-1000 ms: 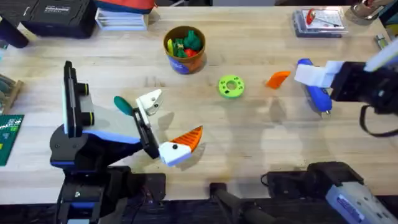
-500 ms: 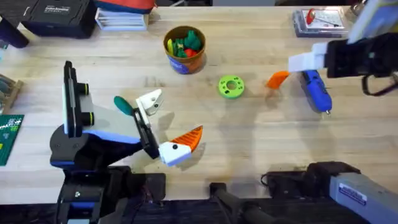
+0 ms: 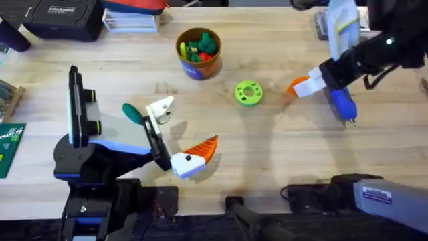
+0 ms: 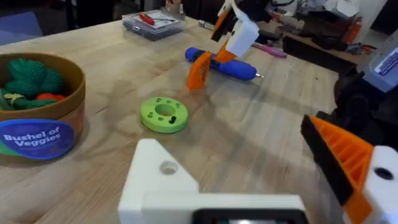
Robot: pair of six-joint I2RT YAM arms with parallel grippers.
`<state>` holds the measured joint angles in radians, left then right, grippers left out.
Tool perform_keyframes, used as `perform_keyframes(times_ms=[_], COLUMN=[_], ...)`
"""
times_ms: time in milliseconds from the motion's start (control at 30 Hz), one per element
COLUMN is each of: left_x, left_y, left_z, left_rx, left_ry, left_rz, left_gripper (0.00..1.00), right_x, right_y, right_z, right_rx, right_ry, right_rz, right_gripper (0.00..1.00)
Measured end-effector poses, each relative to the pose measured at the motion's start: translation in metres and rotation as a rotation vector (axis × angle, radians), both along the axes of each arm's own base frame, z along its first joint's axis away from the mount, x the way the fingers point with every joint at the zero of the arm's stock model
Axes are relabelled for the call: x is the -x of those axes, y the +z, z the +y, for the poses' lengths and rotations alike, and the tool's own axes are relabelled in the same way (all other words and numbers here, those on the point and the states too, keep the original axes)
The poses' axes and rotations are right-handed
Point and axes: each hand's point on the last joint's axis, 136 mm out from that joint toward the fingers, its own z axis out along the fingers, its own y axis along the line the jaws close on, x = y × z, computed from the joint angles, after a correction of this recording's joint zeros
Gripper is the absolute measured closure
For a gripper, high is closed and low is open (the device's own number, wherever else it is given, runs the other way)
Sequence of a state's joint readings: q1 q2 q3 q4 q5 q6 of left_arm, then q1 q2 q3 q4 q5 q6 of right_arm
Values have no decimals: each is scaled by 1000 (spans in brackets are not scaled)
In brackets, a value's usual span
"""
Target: Pick up the gripper from the table and insert it into the empty holder that is missing its gripper. Then pick up a screw, insert it into the mounting hole, and use the screwdriver to tighten it. Finally, clean up the table by picking up the vegetable and placing it into the bucket.
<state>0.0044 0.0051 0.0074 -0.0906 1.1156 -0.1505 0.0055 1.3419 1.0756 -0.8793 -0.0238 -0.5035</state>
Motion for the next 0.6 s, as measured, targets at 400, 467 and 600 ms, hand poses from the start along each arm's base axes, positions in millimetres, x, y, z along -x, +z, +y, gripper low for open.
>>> perform_keyframes(times_ms=[400, 467, 600], left_x=[0, 0, 0], left_y=[0, 0, 0], left_z=[0, 0, 0], left_rx=[0, 0, 0], left_ry=[0, 0, 0], left_rz=[0, 0, 0], left_gripper=[16, 15, 16], right_x=[-17, -17, -17], right_y=[-35, -39, -42], right_z=[0, 0, 0], right_rx=[56, 56, 57], right_ry=[176, 180, 187], right_rz=[58, 74, 82], right_gripper=[7, 13, 59])
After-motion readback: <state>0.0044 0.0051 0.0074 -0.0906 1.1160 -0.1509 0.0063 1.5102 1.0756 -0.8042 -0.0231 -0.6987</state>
